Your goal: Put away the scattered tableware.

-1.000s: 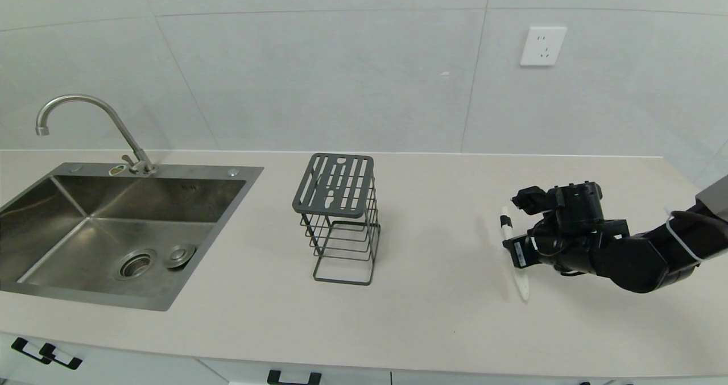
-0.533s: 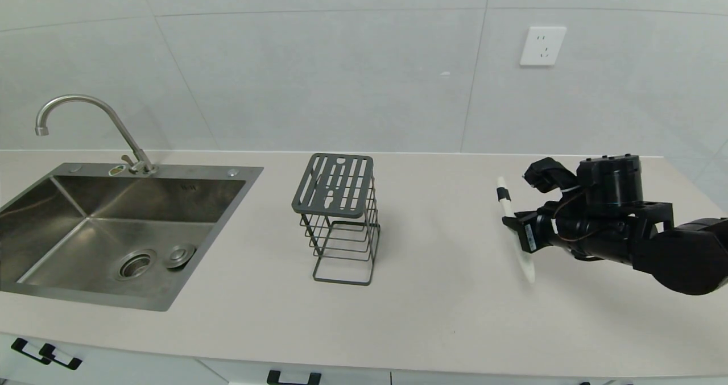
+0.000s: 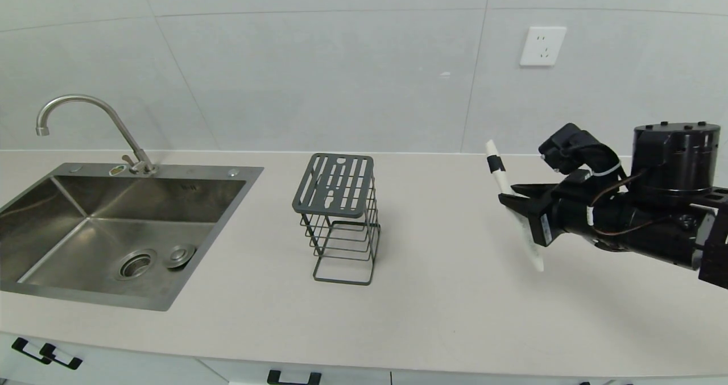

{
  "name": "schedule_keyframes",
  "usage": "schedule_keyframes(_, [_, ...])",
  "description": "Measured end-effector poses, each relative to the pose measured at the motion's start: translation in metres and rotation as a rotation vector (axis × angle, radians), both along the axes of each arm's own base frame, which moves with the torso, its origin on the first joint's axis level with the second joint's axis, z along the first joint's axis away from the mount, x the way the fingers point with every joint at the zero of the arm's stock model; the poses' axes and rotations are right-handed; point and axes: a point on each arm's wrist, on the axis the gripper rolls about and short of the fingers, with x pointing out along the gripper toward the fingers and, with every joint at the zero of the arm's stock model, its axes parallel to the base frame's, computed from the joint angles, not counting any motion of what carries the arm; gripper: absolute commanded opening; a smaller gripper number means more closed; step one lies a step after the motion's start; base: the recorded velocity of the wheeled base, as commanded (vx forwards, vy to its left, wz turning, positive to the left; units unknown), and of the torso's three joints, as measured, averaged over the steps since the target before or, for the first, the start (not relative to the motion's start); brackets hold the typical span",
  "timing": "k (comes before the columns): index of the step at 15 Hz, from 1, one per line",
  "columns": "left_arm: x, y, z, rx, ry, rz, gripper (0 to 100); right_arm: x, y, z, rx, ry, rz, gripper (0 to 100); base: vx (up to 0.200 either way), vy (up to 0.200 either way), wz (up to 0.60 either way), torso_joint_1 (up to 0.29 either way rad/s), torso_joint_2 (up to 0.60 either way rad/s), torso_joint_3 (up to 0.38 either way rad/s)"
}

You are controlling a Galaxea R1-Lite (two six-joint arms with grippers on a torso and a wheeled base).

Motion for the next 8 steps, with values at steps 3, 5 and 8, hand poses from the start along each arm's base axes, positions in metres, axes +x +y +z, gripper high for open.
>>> schedule_keyframes(3, [0.044,-0.004,0.033,0.084,0.025,-0.092,100,-0.011,-0.003,0.017,-0.066,-0.115,0.084,0,0.000,0.000,0.00,0.000,0.00,0.000])
schedule_keyframes(5, [0.079,-0.009,0.042,0.184,0.055,-0.202,100,-0.015,-0.004,0.027,-0.087,-0.200,0.131,0,0.000,0.000,0.00,0.000,0.00,0.000])
schedule_keyframes(8, [0.125,-0.018,0.040,0.326,0.099,-0.439,100,-0.022,-0.006,0.035,-0.083,-0.316,0.225,0,0.000,0.000,0.00,0.000,0.00,0.000])
